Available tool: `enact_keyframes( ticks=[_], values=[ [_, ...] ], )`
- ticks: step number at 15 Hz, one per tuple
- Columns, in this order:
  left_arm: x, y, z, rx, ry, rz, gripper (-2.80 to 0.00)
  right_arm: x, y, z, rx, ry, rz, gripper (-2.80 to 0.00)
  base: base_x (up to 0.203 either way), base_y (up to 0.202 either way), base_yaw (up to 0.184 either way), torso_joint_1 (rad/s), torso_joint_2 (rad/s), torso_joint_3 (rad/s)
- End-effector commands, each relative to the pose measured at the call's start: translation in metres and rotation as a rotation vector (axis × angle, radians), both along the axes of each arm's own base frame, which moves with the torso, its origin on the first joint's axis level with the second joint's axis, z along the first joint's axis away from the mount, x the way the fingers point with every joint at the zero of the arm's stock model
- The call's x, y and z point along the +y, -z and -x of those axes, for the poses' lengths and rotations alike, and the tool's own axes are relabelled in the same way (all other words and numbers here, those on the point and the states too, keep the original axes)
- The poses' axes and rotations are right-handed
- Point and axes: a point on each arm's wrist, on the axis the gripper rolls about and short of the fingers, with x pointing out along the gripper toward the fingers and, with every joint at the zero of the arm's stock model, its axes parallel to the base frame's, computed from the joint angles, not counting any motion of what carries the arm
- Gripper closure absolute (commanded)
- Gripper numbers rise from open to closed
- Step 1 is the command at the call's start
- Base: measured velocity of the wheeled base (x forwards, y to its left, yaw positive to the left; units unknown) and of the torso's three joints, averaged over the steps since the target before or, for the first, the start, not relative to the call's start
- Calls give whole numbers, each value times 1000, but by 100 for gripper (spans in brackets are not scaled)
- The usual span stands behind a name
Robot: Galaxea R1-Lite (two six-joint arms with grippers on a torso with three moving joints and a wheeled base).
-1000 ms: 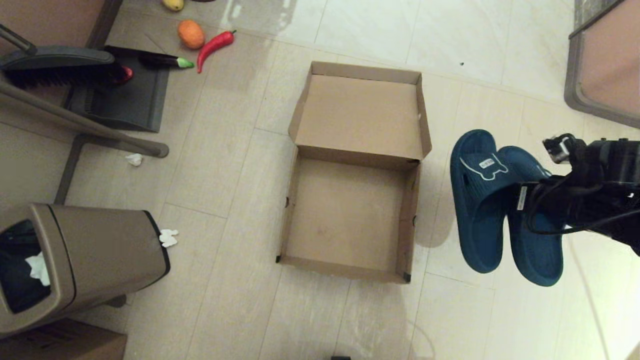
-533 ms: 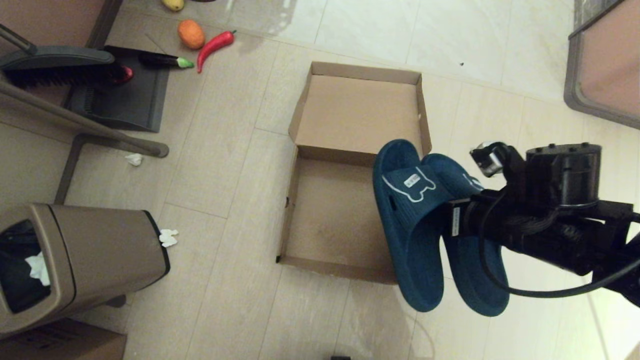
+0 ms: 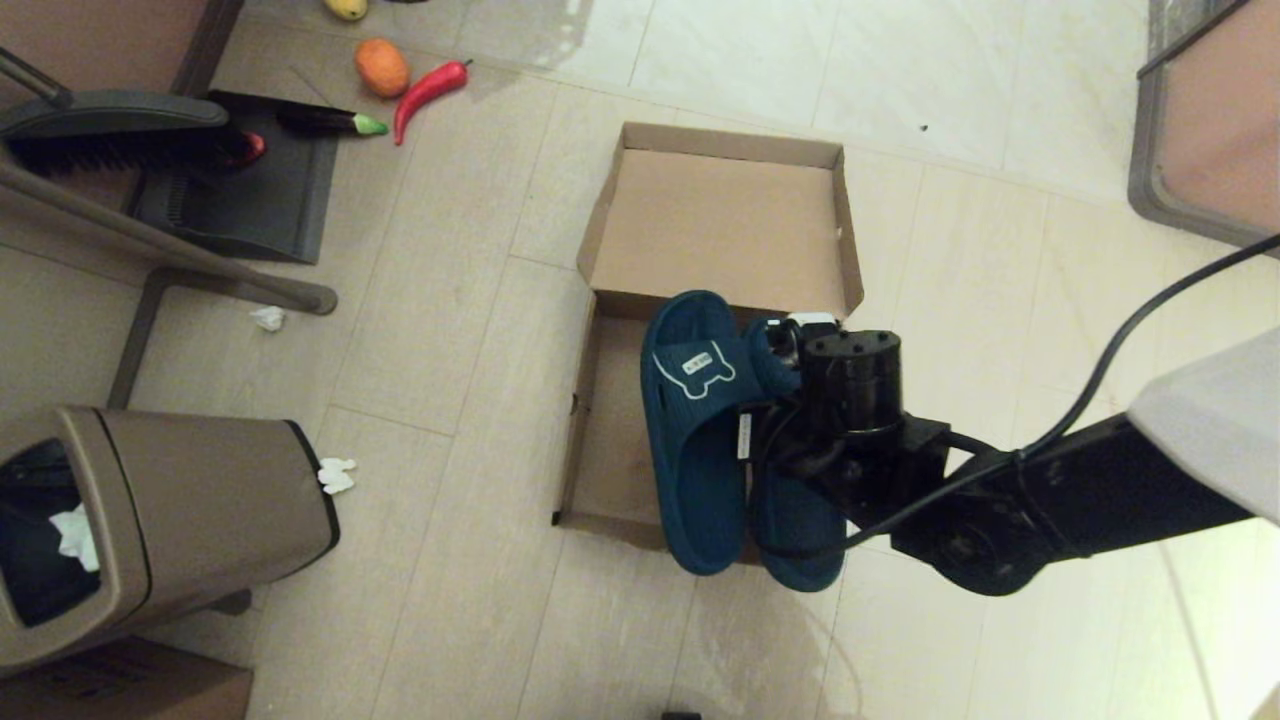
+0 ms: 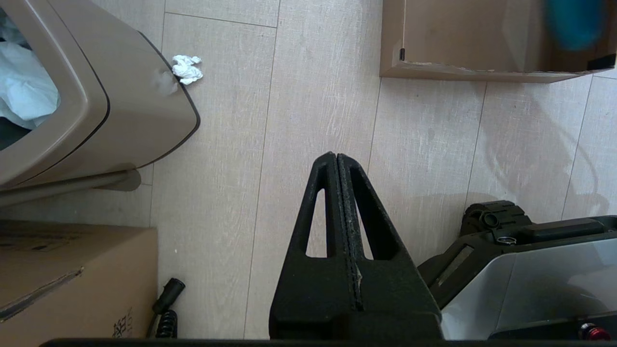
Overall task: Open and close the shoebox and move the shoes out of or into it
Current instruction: Put the shoes into the shoe box
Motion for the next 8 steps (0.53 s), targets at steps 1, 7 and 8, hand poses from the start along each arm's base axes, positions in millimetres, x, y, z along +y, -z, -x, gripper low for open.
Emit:
enact_keyframes(
  ticks=[1, 7, 8],
  values=[
    [0, 0, 0, -1, 0, -1, 0, 19, 31, -23, 25, 21, 27, 0, 0, 0, 0, 0, 0, 0],
    [0, 0, 0, 0, 0, -1, 0, 35, 38, -49, -22, 69, 32, 0, 0, 0, 0, 0, 0, 0],
    [0, 0, 0, 2, 0, -1, 0, 35, 39, -51, -24, 71, 33, 0, 0, 0, 0, 0, 0, 0]
  ],
)
